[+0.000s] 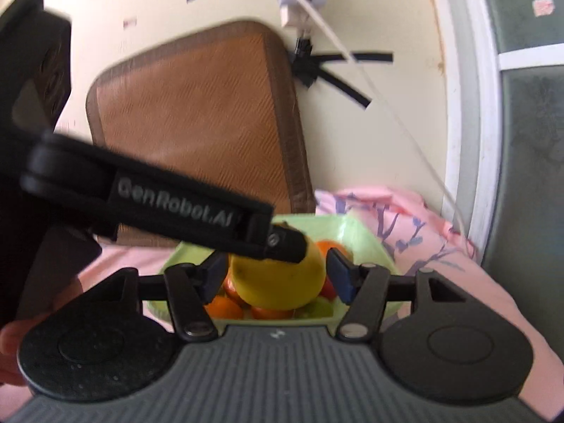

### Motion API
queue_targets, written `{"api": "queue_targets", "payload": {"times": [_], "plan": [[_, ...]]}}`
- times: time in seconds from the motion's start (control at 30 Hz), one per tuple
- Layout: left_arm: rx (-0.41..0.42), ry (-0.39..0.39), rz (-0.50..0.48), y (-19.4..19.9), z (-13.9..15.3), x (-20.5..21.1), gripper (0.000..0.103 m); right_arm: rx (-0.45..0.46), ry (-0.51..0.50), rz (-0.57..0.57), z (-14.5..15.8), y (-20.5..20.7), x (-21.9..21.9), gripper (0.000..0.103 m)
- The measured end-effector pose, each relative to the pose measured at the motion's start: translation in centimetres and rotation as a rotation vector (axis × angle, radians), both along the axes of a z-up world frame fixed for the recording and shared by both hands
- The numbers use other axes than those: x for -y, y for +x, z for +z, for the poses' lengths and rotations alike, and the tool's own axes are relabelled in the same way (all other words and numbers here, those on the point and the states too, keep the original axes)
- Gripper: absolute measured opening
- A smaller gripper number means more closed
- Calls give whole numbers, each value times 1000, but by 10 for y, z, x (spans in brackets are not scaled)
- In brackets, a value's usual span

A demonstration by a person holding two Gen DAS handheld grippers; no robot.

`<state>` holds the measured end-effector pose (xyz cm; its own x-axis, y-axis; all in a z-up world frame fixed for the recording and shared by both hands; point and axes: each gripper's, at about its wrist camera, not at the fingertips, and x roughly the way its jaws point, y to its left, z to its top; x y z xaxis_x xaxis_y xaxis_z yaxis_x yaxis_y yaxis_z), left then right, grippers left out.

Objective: Organize fruits

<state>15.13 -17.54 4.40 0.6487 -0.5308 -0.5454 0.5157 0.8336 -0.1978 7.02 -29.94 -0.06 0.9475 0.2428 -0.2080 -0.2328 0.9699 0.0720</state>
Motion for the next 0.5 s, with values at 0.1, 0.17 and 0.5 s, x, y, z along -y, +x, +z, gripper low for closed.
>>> {"api": "queue_targets", "payload": {"times": [0.1, 0.17, 0.5], "plan": [[20, 19, 64, -12, 11, -14, 69, -11, 16, -21, 2, -8, 2, 65], [47, 29, 99, -29, 21, -29, 69, -17, 69, -15, 7, -21, 2, 63], [98, 169, 305, -139, 23, -96, 84, -105, 227, -11, -10, -118, -44, 64]]}}
